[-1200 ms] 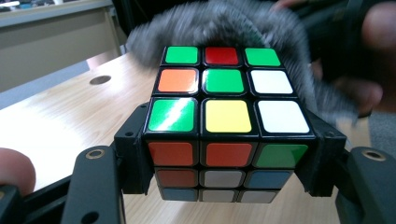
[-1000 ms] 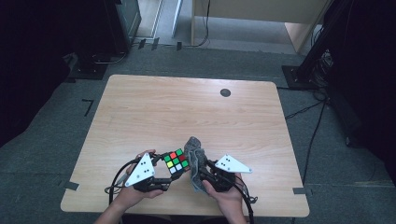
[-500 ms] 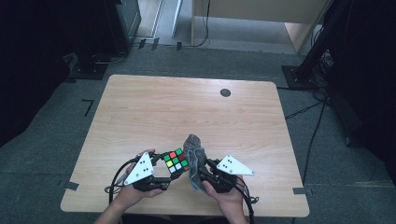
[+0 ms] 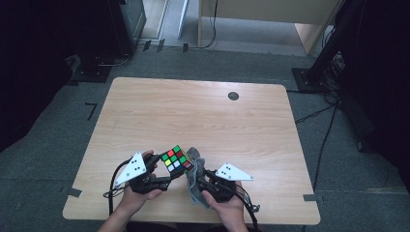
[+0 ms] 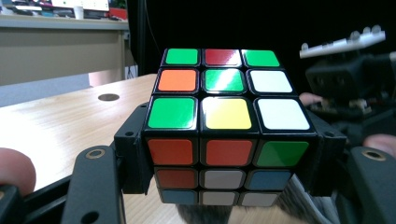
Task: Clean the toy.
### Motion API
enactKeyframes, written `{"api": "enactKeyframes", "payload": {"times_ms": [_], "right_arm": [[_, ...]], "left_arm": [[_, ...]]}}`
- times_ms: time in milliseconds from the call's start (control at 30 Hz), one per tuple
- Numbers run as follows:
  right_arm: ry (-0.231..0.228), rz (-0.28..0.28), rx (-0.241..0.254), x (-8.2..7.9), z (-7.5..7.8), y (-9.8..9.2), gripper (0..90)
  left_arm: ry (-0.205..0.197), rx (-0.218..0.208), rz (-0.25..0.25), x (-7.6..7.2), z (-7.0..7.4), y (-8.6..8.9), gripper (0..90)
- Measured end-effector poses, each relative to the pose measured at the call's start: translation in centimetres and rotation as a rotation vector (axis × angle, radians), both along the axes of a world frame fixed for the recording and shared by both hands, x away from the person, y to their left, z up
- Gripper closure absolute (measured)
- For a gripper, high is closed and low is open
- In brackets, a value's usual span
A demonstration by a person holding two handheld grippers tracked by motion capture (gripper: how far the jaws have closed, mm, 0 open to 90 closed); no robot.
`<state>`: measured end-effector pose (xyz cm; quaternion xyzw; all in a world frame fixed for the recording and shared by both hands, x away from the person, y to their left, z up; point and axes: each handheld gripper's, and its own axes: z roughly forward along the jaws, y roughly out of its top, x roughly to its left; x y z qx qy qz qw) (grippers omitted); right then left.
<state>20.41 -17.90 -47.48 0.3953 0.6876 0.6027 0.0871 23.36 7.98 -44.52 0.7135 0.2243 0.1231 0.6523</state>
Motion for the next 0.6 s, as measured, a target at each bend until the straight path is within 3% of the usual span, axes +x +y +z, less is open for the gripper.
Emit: {"api": "enactKeyframes", "payload": {"times_ms": [133,233,333,467,600], "right_arm": [[-0.003,0.078,-0.041,-0.6,-0.4,1.8,70.2],[-0.012,0.096,-0.062,-0.7,-0.5,2.2,70.2],[-0.036,0.073,-0.064,-0.4,-0.1,1.3,70.1],[-0.047,-0.009,-0.02,0.0,0.5,-0.4,70.2],[-0.038,0.036,-0.047,-0.3,-0.1,0.7,70.1]], "left_arm": [[-0.008,0.004,0.002,0.0,0.1,-0.1,34.0],[-0.013,0.013,0.015,0.1,0.1,0.2,34.1],[-0.011,0.004,0.024,0.2,0.1,0.5,34.1],[-0.004,-0.002,0.01,0.1,0.1,0.3,34.0],[-0.011,0.017,0.001,0.0,0.0,-0.2,34.0]]}}
